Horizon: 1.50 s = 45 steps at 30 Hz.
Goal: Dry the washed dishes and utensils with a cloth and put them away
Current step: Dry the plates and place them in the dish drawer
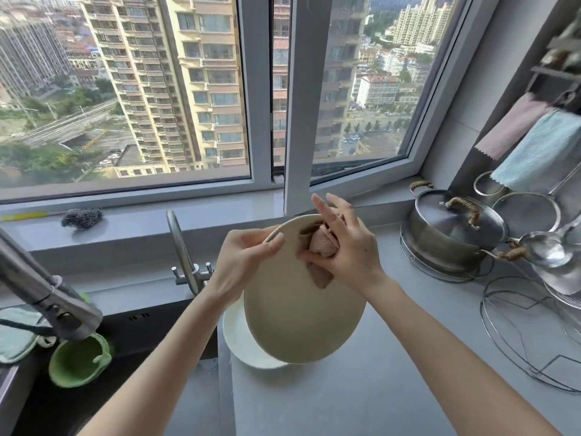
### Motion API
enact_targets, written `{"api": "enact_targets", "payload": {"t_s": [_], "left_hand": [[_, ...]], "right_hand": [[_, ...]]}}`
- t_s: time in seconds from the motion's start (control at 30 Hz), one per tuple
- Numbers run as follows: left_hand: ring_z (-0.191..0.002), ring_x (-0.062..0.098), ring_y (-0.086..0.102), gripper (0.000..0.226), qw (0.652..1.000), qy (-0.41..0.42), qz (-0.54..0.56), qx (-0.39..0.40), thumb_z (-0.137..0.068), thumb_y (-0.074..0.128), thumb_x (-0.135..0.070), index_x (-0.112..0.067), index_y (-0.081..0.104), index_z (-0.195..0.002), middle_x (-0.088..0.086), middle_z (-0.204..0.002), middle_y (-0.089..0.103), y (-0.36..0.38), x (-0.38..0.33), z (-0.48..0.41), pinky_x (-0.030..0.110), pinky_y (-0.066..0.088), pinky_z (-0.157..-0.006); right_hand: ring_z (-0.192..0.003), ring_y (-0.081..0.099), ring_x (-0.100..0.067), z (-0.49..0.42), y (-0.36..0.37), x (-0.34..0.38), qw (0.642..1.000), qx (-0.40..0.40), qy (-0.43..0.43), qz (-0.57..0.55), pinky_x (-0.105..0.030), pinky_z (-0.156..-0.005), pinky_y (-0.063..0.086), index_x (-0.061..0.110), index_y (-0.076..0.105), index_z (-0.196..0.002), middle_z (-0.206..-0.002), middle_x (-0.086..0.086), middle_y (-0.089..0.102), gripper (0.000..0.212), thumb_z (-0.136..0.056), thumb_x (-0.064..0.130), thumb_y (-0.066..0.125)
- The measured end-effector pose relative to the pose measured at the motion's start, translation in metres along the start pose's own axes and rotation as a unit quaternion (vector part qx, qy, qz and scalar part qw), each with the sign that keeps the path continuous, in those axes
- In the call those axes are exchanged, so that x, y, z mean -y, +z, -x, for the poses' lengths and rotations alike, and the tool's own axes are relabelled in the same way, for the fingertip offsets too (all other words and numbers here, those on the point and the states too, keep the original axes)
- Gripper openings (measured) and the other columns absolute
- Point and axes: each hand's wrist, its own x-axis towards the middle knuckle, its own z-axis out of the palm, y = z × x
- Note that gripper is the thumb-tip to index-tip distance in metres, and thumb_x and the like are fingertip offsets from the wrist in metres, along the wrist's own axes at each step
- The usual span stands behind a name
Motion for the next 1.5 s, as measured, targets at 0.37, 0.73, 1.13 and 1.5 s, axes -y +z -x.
{"api": "enact_targets", "payload": {"t_s": [0.37, 0.73, 1.13, 1.5], "left_hand": [[-0.062, 0.016, 0.063, 0.014, 0.961, 0.012, 0.147, -0.234, -0.086, 0.061, -0.006, -0.005, 0.073, -0.093, 0.001, -0.070, 0.071, 0.011, -0.001, 0.012, 0.025, 0.052, -0.058], [-0.087, 0.017, 0.066, 0.033, 0.987, -0.111, 0.114, -0.036, -0.079, 0.060, -0.033, -0.019, 0.066, -0.109, 0.000, -0.099, 0.072, -0.012, 0.044, 0.042, 0.027, 0.053, -0.067], [-0.064, 0.018, 0.035, 0.045, 0.986, -0.050, -0.148, -0.062, -0.097, 0.043, -0.040, -0.003, 0.057, -0.074, 0.008, -0.068, 0.042, 0.006, 0.046, 0.014, 0.029, 0.030, -0.059], [-0.067, 0.018, 0.052, 0.039, 0.929, -0.261, 0.021, -0.261, -0.097, 0.042, -0.046, -0.011, 0.058, -0.091, 0.000, -0.074, 0.054, 0.007, 0.075, 0.015, 0.026, 0.043, -0.062]], "right_hand": [[-0.108, 0.061, -0.014, 0.048, 0.006, 0.023, 0.816, -0.056, 0.497, -0.289, -0.040, -0.097, 0.049, 0.041, 0.042, -0.136, -0.110, 0.017, 0.063, 0.101, -0.047, 0.044, 0.089], [-0.087, 0.061, -0.014, 0.069, -0.019, 0.024, 0.843, -0.031, 0.482, -0.236, -0.010, -0.058, 0.045, 0.016, 0.058, -0.120, -0.107, 0.001, 0.064, 0.060, -0.067, 0.002, 0.082], [-0.091, 0.061, -0.014, 0.047, -0.033, 0.016, 0.946, 0.038, 0.304, -0.106, -0.020, -0.083, 0.045, 0.019, 0.058, -0.122, -0.099, 0.006, 0.061, 0.061, -0.067, 0.014, 0.084], [-0.109, 0.058, -0.030, 0.100, -0.025, 0.065, 0.872, 0.149, 0.467, 0.019, -0.032, -0.086, 0.044, 0.019, 0.034, -0.139, -0.122, -0.007, 0.060, 0.070, -0.083, 0.047, 0.066]]}}
